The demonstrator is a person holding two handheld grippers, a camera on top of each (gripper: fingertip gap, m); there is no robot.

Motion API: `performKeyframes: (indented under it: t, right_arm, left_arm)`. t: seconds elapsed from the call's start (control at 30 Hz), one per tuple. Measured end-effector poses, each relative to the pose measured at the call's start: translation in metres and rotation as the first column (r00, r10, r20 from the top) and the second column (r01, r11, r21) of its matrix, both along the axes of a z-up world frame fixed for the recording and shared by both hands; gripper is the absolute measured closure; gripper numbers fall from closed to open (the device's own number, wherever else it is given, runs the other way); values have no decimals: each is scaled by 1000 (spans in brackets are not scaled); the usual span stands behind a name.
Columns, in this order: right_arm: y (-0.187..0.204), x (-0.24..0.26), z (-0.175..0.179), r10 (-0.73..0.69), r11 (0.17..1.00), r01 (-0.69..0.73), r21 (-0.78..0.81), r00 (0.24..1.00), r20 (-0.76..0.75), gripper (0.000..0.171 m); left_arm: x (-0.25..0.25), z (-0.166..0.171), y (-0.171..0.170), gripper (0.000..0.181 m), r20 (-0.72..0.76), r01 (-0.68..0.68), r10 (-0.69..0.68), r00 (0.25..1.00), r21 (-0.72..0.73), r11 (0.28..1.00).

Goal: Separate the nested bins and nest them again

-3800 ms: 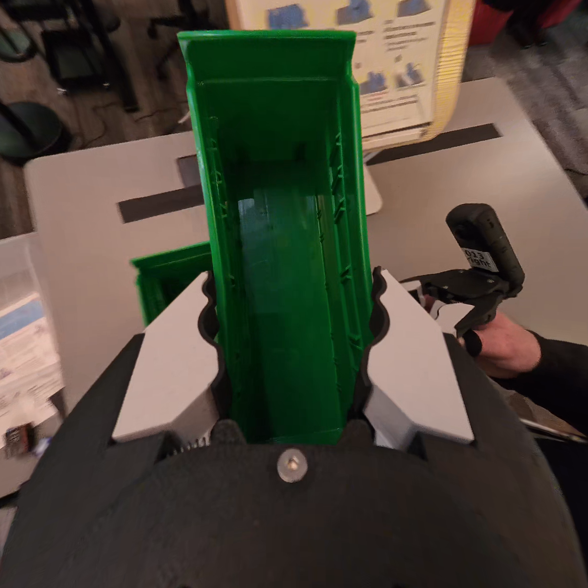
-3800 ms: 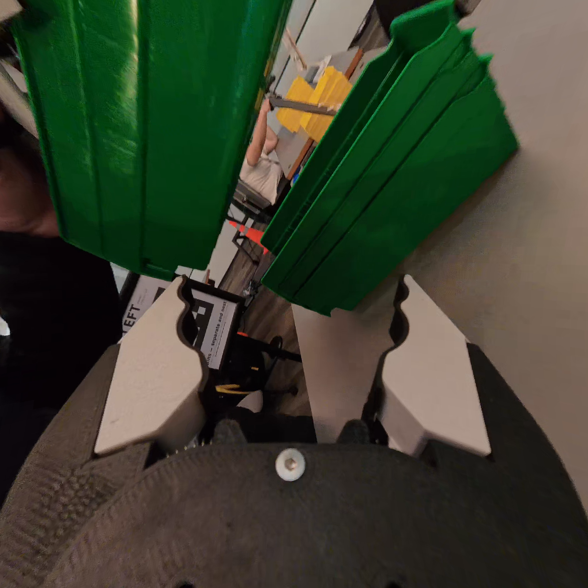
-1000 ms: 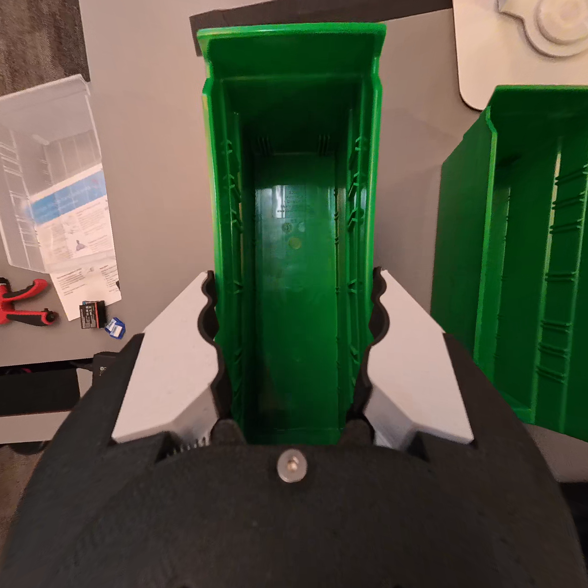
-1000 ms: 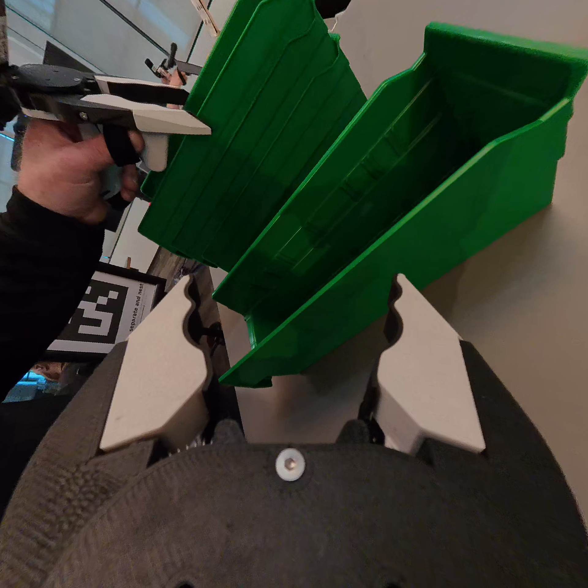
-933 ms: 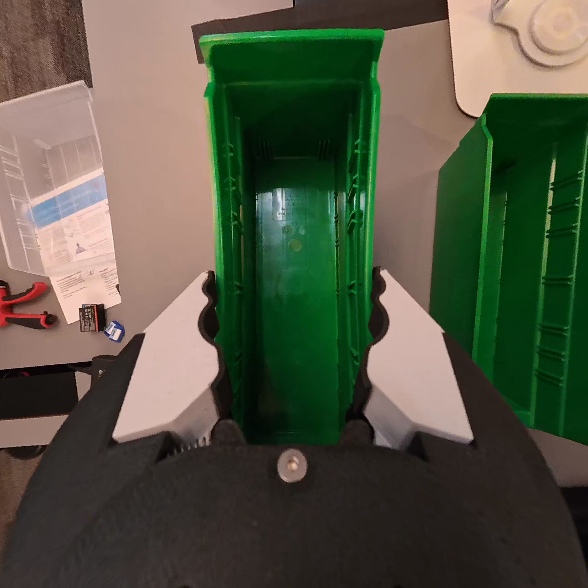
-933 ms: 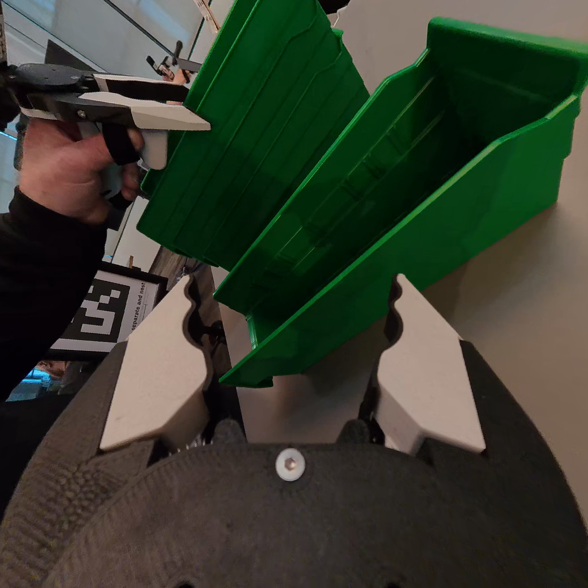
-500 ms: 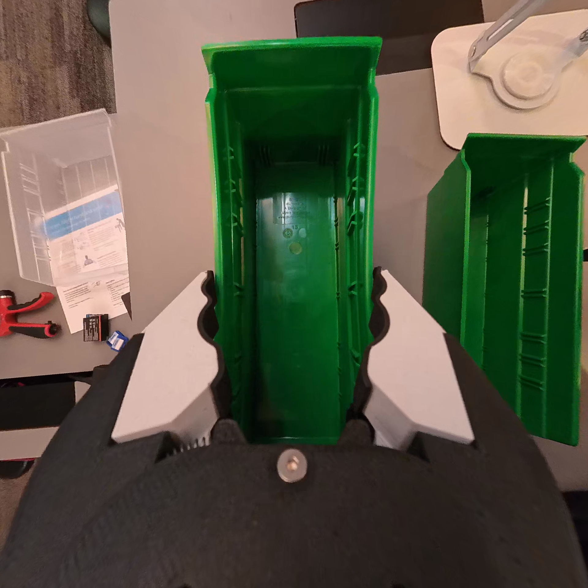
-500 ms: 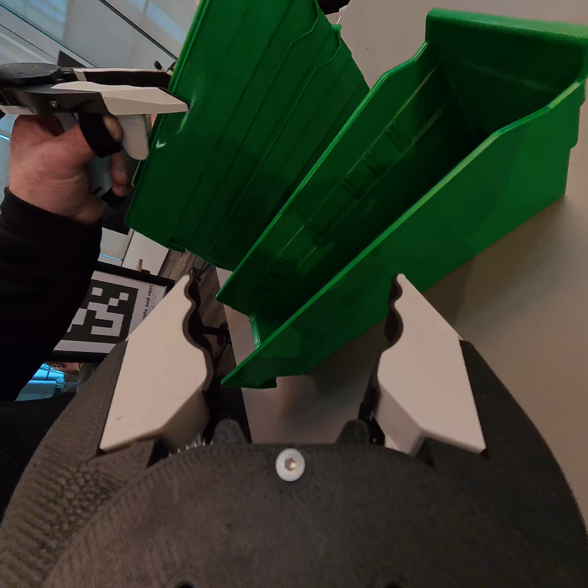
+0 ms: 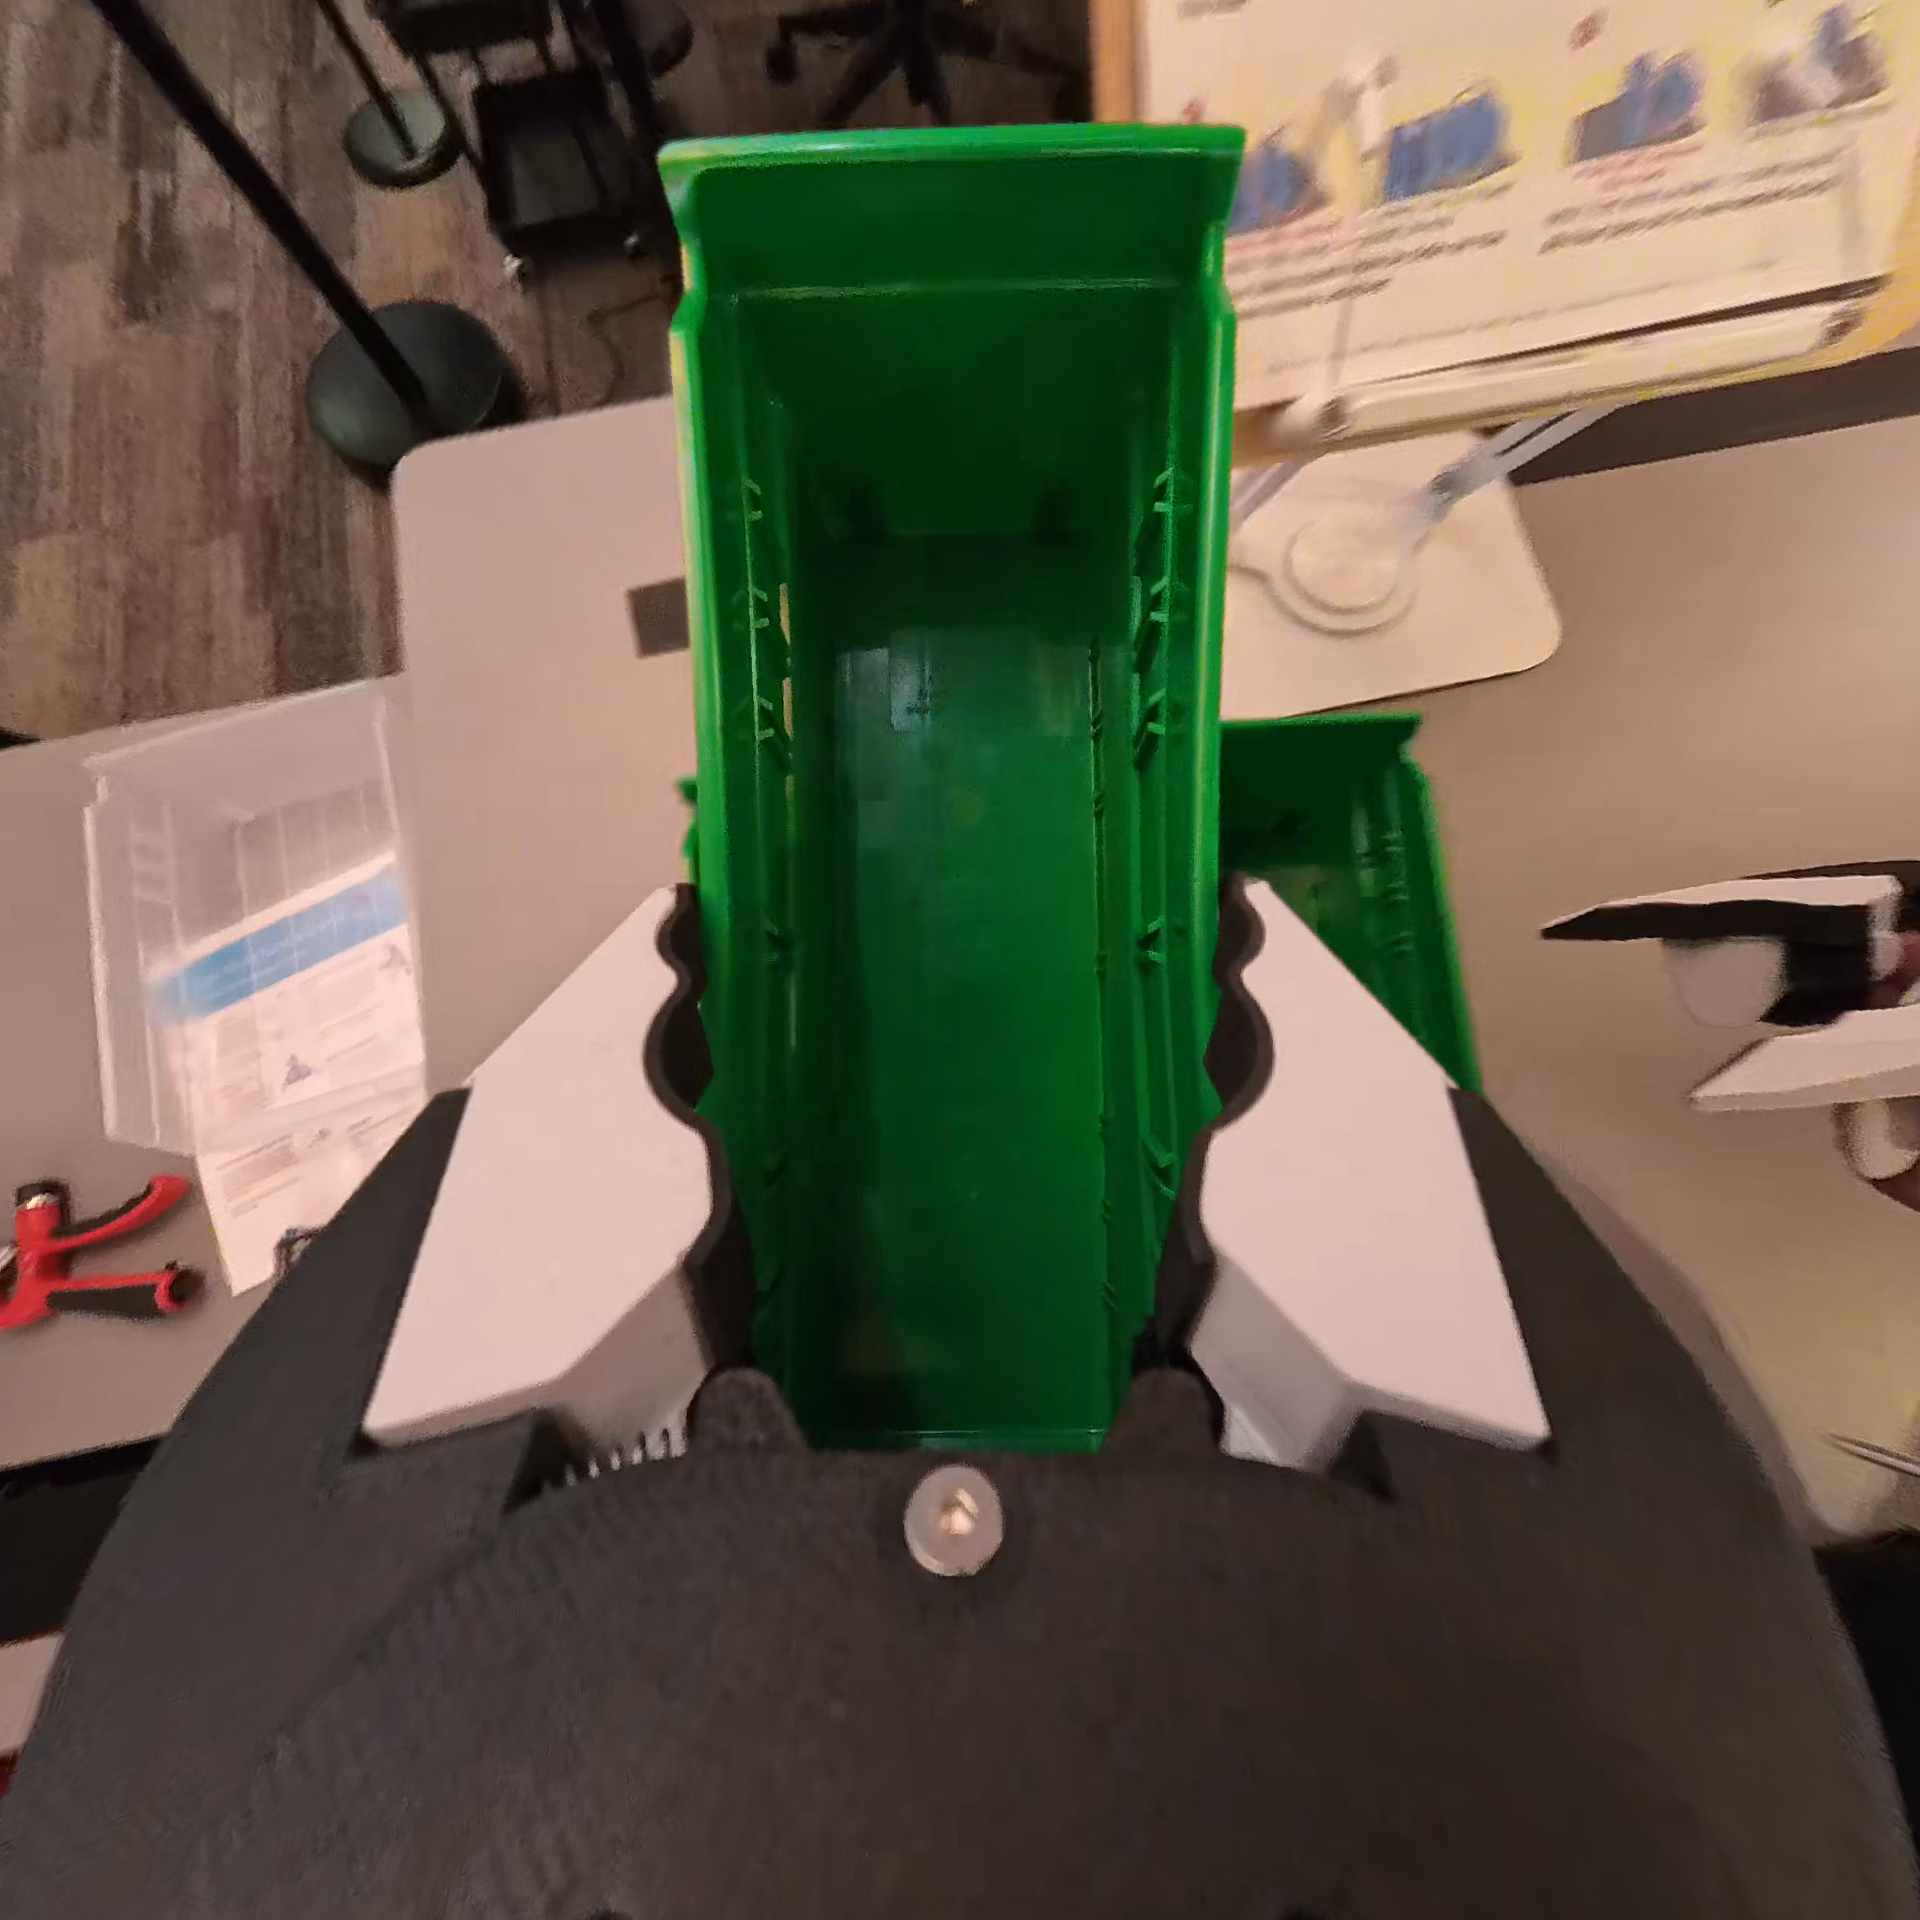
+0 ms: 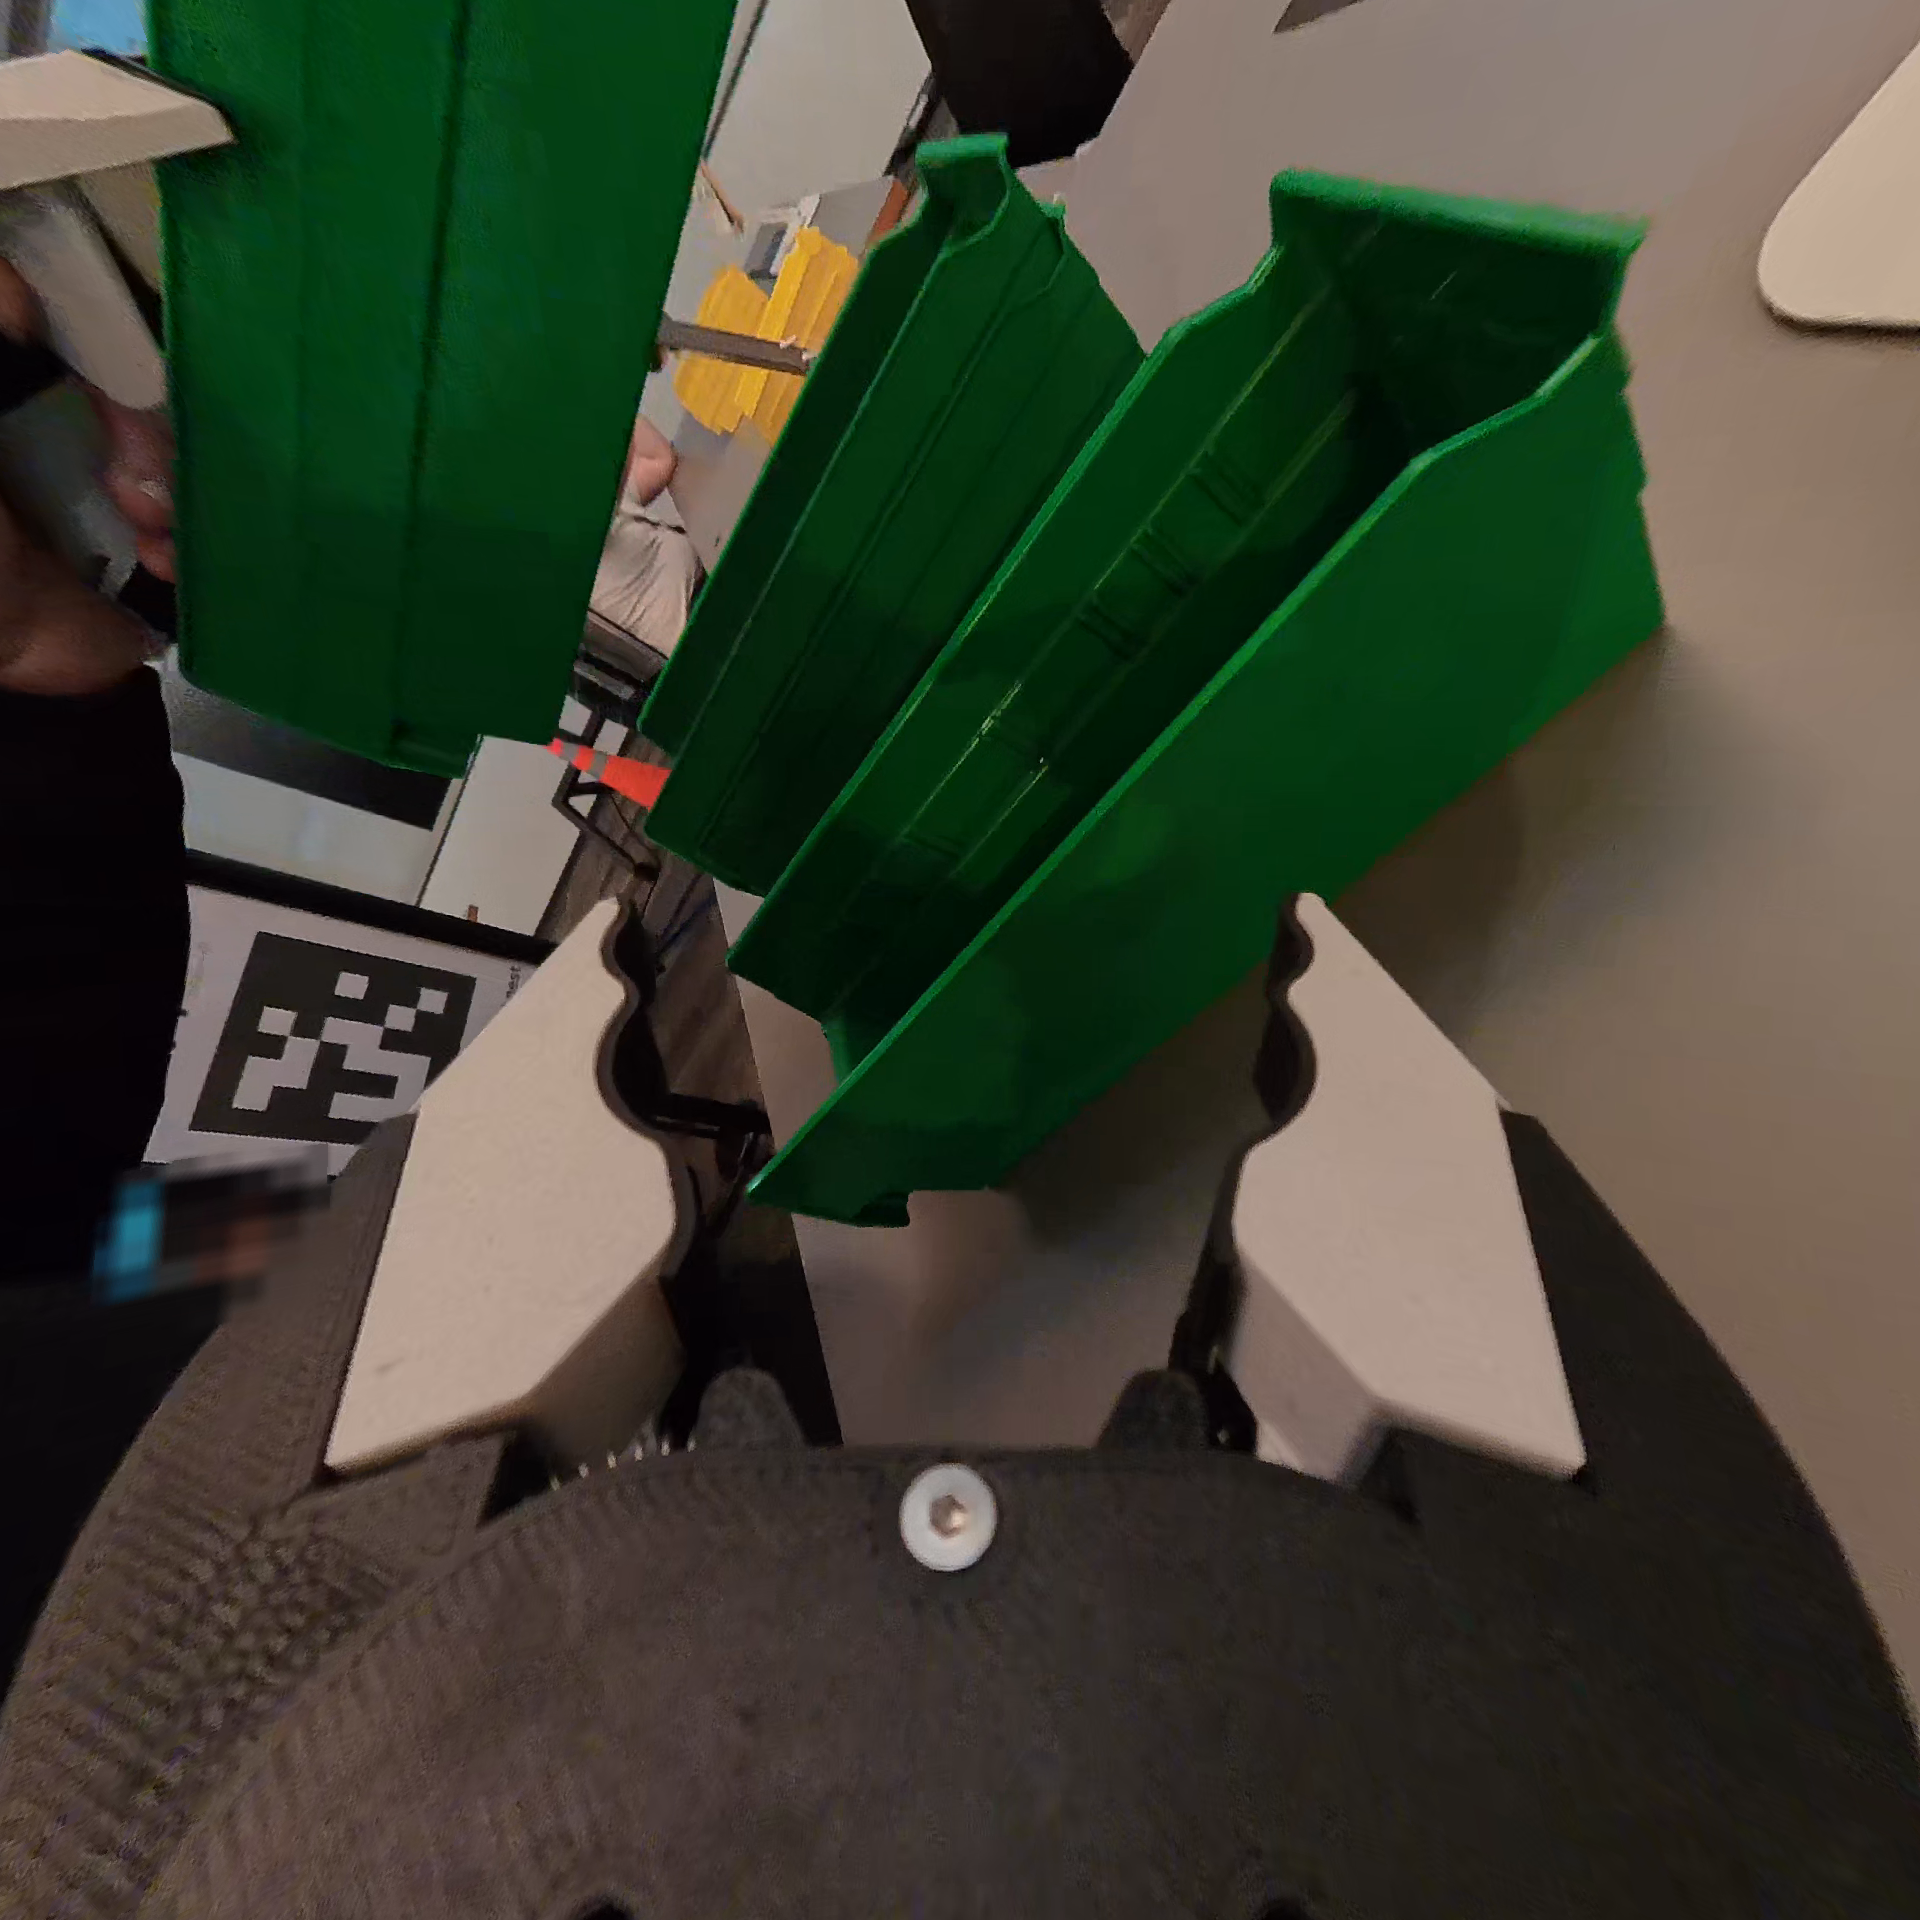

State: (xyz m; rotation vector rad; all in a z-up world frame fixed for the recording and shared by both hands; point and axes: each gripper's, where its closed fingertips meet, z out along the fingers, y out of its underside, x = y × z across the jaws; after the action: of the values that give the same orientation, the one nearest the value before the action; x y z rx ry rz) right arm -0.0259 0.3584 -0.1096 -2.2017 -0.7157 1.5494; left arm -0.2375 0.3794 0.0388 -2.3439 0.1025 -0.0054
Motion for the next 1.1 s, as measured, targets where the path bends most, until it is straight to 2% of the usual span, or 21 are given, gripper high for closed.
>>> performKeyframes:
  t: [0.2, 0.33, 0.43, 0.6, 0.77, 0.9, 0.97, 1.1]
  right_arm:
    - [15, 49, 52, -100, 988, 105, 117, 994, -44, 56]
    - [27, 96, 82, -198, 967, 209, 148, 976, -89, 59]
    - [29, 129, 85, -262, 953, 272, 132, 961, -93, 59]
    - [28, 172, 60, -367, 927, 372, 53, 926, -84, 59]
    - [33, 210, 13, -463, 886, 462, -34, 886, -25, 56]
    - [35, 214, -30, -444, 893, 447, -58, 894, 61, 55]
    - [35, 209, -46, -410, 906, 416, -71, 908, 85, 55]
    - [38, 192, -59, -344, 932, 349, -100, 936, 71, 55]
  left_arm:
    - [106, 12, 11, 84, 99, 225, -225, 969, 6, 974]
    - [188, -4, 10, 83, 185, 390, -381, 906, -15, 921]
    - [246, -23, 7, 83, 245, 501, -479, 843, -33, 865]
    - [325, -66, 6, 83, 299, 624, -578, 759, -83, 777]
    - [367, -112, 7, 82, 295, 646, -593, 749, -129, 752]
    - [374, -158, 1, 82, 290, 628, -567, 771, -198, 753]
    - [369, -177, -3, 81, 342, 597, -509, 790, -238, 766]
    - [353, -188, -5, 77, 363, 536, -435, 824, -251, 806]
